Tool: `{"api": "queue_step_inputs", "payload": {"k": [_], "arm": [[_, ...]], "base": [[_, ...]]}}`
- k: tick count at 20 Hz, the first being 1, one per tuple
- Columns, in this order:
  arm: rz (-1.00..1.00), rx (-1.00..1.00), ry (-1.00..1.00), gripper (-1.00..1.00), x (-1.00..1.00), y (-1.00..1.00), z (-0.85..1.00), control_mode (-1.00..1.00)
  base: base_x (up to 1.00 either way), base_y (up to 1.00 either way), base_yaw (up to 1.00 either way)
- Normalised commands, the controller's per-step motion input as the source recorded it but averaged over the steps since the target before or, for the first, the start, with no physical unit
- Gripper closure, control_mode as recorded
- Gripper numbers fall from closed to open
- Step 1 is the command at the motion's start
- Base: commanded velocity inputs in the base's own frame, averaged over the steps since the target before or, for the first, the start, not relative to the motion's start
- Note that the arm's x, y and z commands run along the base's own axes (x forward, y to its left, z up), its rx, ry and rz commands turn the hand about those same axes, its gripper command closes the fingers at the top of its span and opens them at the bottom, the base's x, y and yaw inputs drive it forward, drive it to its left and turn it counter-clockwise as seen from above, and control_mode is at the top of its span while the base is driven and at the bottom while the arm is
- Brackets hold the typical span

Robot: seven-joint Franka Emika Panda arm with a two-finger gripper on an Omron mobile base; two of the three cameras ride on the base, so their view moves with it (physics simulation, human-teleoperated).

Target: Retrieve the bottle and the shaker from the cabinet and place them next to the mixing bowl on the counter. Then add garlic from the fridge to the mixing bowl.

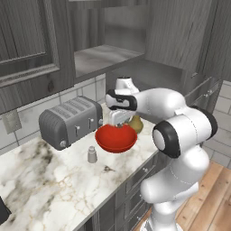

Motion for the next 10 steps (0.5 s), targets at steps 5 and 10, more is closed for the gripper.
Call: {"api": "queue_step_inputs", "payload": {"k": [5, 10], "arm": [[0.00, 0.00, -0.03, 1.00, 0.17, 0.09, -0.21, -1.00], [0.00, 0.00, -0.03, 1.00, 0.00, 0.13, -0.10, -1.00]], "base": [[0.00, 0.00, 0.00], [0.00, 0.00, 0.00]]}}
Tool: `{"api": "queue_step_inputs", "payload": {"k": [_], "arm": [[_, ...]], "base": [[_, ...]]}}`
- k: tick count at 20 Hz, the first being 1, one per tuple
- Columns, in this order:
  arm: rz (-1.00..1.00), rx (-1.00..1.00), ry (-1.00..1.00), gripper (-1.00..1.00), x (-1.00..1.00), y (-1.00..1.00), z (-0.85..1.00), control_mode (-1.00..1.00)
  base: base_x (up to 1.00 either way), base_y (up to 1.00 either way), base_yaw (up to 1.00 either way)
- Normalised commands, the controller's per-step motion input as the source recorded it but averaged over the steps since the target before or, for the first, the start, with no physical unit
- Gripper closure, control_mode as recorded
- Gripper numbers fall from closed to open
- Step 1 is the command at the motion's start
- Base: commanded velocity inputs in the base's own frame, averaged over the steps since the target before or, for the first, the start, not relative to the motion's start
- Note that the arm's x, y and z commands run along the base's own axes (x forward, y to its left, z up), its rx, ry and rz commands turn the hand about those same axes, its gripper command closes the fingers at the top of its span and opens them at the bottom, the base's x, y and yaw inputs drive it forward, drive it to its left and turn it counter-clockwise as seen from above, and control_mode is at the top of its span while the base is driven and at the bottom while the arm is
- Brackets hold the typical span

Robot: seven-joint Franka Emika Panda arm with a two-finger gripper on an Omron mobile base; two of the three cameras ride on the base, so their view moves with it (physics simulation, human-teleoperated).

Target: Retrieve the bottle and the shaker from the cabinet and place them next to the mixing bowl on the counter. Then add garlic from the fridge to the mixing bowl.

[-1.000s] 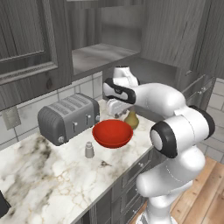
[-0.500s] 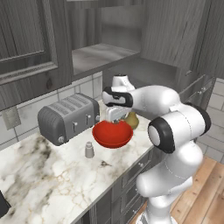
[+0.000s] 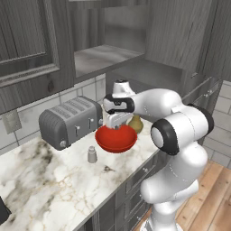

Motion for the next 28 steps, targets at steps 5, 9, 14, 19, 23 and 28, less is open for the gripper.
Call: {"api": "queue_step_inputs", "payload": {"k": [5, 9, 14, 19, 23, 28], "arm": [[0.00, 0.00, -0.02, 1.00, -0.08, 0.00, -0.20, -1.00], [0.00, 0.00, -0.01, 1.00, -0.04, 0.00, -0.43, -1.00], [0.00, 0.00, -0.02, 1.00, 0.00, 0.00, -0.25, -1.00], [0.00, 0.00, 0.00, 1.00, 0.00, 0.00, -0.12, -1.00], [0.00, 0.00, 0.00, 1.00, 0.00, 0.03, -0.03, -1.00], [0.00, 0.00, 0.00, -1.00, 0.00, 0.00, 0.00, -1.00]], "base": [[0.00, 0.00, 0.00], [0.00, 0.00, 0.00], [0.00, 0.00, 0.00], [0.00, 0.00, 0.00], [0.00, 0.00, 0.00], [0.00, 0.00, 0.00]]}}
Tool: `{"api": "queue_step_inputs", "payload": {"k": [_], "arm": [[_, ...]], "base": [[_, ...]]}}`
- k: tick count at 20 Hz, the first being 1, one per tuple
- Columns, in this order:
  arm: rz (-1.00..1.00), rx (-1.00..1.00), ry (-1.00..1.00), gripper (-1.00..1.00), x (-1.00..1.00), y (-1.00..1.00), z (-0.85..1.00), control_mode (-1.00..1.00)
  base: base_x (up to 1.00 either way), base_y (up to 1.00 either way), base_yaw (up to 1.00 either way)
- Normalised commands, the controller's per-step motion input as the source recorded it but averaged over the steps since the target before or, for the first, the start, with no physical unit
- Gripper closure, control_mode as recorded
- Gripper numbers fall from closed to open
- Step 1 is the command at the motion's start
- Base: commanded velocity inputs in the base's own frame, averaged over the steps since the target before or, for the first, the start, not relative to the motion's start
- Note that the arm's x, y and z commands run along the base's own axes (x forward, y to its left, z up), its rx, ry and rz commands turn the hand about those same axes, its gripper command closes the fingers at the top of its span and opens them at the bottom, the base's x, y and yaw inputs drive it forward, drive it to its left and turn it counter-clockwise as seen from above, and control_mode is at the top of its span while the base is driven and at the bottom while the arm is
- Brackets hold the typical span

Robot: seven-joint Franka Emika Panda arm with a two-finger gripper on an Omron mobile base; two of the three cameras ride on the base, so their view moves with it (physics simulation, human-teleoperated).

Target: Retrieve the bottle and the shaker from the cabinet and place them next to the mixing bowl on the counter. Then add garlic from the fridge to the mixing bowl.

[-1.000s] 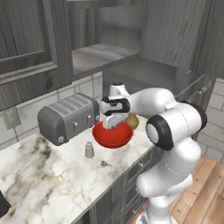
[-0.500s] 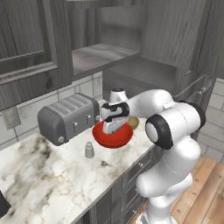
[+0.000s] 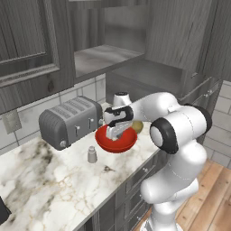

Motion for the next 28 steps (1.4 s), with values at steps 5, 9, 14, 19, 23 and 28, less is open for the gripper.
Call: {"api": "queue_step_inputs", "payload": {"k": [5, 9, 14, 19, 23, 28], "arm": [[0.00, 0.00, 0.00, -1.00, -0.04, 0.00, 0.10, -1.00], [0.00, -0.02, 0.01, -1.00, -0.11, 0.00, 0.24, -1.00], [-0.02, 0.00, 0.00, -1.00, -0.53, -0.04, 0.49, -1.00], [-0.13, 0.01, -0.07, -1.00, -0.79, -0.36, 0.46, -1.00], [-0.18, 0.08, -0.07, -1.00, -0.63, -0.49, 0.51, -1.00], [-0.16, 0.13, -0.13, -1.00, -0.79, -0.20, 0.41, -1.00]], "base": [[0.00, 0.00, 0.00], [0.00, 0.00, 0.00], [0.00, 0.00, 0.00], [0.00, 0.00, 0.00], [0.00, 0.00, 0.00], [0.00, 0.00, 0.00]]}}
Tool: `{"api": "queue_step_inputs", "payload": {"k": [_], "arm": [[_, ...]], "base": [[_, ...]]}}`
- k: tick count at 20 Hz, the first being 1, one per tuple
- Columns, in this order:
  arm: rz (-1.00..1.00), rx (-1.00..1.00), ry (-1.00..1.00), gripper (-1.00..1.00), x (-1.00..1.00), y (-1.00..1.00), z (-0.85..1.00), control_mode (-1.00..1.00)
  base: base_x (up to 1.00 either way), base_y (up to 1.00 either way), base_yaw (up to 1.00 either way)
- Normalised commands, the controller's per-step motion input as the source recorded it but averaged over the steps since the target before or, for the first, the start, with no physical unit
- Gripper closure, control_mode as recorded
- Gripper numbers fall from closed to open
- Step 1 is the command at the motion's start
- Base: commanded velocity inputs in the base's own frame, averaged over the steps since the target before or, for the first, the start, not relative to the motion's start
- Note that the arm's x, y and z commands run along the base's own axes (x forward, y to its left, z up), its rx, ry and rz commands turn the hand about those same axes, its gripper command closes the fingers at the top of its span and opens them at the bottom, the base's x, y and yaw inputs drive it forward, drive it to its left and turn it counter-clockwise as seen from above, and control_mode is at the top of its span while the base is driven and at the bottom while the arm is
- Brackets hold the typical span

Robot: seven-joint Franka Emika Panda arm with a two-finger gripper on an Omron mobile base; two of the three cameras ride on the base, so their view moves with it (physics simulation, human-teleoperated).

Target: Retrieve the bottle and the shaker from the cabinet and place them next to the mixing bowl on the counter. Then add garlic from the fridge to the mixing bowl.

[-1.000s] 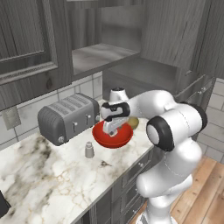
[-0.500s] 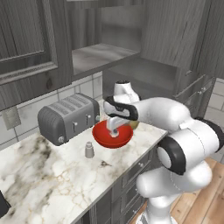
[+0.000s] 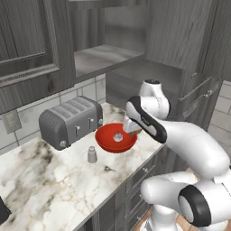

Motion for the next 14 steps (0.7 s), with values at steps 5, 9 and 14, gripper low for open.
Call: {"api": "queue_step_inputs", "payload": {"k": [5, 9, 14], "arm": [[-0.09, 0.04, -0.28, -1.00, -0.74, 0.00, 0.69, -1.00], [0.00, 0.00, -0.28, -1.00, -0.63, 0.08, 0.78, -1.00], [0.00, 0.00, -0.17, -1.00, -0.74, 0.00, 0.76, -1.00]], "base": [[0.00, 0.00, 0.00], [0.00, 0.00, 0.00], [0.00, 0.00, 0.00]]}}
